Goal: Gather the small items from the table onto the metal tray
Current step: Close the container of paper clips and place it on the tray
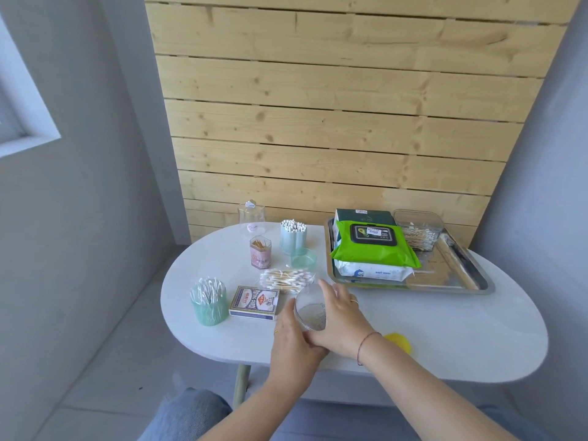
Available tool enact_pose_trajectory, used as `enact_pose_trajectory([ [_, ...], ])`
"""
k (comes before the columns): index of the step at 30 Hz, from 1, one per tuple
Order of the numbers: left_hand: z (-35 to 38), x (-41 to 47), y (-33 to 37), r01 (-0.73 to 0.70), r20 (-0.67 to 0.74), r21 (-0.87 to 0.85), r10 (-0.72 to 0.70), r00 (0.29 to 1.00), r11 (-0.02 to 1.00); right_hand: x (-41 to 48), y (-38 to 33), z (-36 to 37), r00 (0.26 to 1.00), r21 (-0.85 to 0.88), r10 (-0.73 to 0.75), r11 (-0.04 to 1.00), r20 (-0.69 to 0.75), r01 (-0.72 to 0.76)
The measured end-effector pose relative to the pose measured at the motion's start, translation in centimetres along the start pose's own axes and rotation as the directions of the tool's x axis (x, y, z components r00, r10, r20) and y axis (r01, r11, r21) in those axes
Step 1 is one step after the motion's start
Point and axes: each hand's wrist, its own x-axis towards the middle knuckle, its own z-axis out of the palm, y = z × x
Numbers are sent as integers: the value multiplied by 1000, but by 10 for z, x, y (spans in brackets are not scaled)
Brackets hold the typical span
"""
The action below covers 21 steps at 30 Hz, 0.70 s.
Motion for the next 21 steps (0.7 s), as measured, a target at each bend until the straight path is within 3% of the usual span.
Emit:
enact_pose_trajectory([
  [13, 4, -3, 1, -96, -82, 111, 105, 991, 989, -8, 8, 0, 998, 14, -56, 998, -11, 57],
  [21, 3, -7, 8, -52, -17, 67, 53, 998, 996, -6, 14, -8, 997, -21, -74, 997, -11, 74],
])
